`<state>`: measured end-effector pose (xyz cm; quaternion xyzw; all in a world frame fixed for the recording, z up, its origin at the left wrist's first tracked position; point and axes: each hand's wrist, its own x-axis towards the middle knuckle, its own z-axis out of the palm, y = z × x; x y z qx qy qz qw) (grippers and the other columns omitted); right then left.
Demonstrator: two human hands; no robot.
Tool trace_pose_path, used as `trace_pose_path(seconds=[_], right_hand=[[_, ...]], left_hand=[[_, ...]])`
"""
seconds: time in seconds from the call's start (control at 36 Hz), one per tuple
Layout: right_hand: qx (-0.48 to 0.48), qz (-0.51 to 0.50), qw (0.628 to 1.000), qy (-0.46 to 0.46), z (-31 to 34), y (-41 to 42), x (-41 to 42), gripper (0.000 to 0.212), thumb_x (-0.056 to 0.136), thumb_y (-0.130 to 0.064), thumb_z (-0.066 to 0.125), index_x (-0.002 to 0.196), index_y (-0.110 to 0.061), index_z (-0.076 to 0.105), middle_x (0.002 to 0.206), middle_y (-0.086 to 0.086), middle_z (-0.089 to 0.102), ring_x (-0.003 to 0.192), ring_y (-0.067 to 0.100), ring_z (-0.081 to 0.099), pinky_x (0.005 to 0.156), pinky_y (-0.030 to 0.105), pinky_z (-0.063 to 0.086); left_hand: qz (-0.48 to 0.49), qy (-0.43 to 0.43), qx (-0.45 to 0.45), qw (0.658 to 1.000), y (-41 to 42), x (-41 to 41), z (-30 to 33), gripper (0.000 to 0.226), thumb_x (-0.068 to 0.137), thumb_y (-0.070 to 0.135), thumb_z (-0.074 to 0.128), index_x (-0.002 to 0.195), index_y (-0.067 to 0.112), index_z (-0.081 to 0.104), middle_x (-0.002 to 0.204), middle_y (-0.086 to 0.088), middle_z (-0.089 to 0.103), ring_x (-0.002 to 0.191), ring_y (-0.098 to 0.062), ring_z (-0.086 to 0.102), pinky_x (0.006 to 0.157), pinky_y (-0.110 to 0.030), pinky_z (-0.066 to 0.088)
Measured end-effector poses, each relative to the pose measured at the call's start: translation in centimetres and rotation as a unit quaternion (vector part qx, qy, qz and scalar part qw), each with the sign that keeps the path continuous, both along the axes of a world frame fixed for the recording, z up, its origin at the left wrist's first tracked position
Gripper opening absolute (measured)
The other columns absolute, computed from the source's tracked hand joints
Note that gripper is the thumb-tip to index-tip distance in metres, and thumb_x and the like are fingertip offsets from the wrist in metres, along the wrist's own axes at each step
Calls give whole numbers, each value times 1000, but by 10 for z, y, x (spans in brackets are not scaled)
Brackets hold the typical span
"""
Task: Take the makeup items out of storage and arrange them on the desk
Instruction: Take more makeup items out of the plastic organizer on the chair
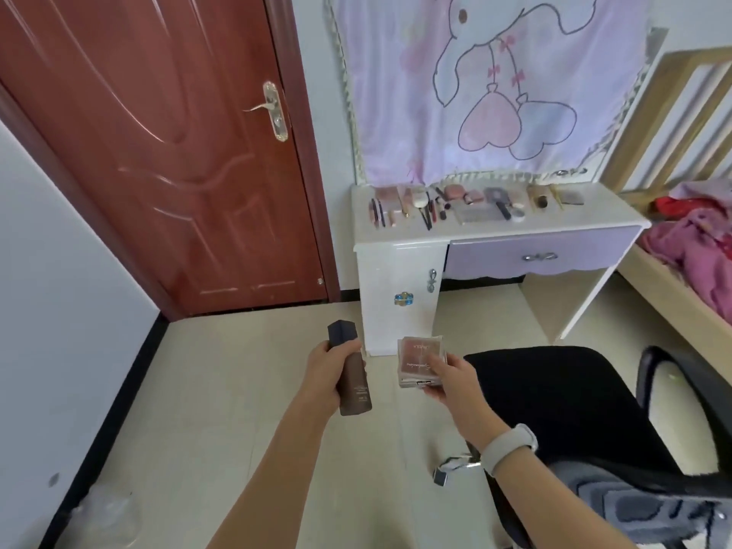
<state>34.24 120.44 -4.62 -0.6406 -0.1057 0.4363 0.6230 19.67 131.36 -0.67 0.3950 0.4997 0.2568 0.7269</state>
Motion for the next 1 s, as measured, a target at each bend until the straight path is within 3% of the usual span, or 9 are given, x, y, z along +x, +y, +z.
trace_pose_path(seconds=[0.08,0.28,0.42,0.5,0.61,0.69,0.86,1.0], right_hand=[[4,-11,1000,11,6,40,37,5,91,-13,56,87,-17,58,80,2,63,71,14,61,51,17,51],[4,-53,997,51,-12,117,119,5,91,-14,56,89,-18,58,83,4,64,73,17,61,60,23,50],[3,-84,995,51,-39,183,186,14,91,-16,56,105,-11,57,87,6,63,74,17,60,59,23,49],[-3,-106,994,40,-49,231,229,9,91,-14,56,99,-12,59,82,5,64,70,15,60,51,19,49],[-4,-111,994,17,-54,294,283,12,92,-11,52,99,-7,62,80,7,64,71,19,59,62,27,48],[-20,-106,994,0,-53,332,318,16,92,-11,52,100,-2,62,81,12,65,71,23,58,61,29,45],[-72,-114,991,-9,-50,373,362,13,91,-12,53,97,-5,62,72,5,62,58,13,56,46,18,43],[-100,-108,989,-6,-48,392,392,11,91,-13,55,95,-6,62,74,6,60,63,16,54,53,23,44]], left_hand=[[5,-9,3,1000,42,37,6,26,83,12,66,106,4,55,73,-13,60,63,-23,57,62,-33,51],[-5,4,-12,1000,130,115,-10,19,83,10,67,97,3,57,66,-14,59,59,-24,57,63,-37,53],[-25,7,-18,999,208,186,-35,16,84,11,67,93,3,57,62,-13,59,56,-23,57,57,-34,52],[-40,10,-28,999,259,235,-46,17,84,10,67,95,5,57,65,-14,59,55,-24,57,57,-34,52],[-61,20,-16,998,327,298,-51,20,83,11,69,97,6,57,66,-13,61,57,-24,59,61,-37,54],[-66,14,-3,998,370,340,-50,19,83,12,69,98,10,58,71,-13,62,60,-23,60,63,-37,54],[-82,15,-13,996,421,395,-52,13,85,13,67,93,15,58,76,-13,64,66,-24,61,67,-37,53],[-89,24,-23,995,445,422,-68,16,85,16,68,99,13,60,72,-9,69,70,-25,65,68,-40,55]])
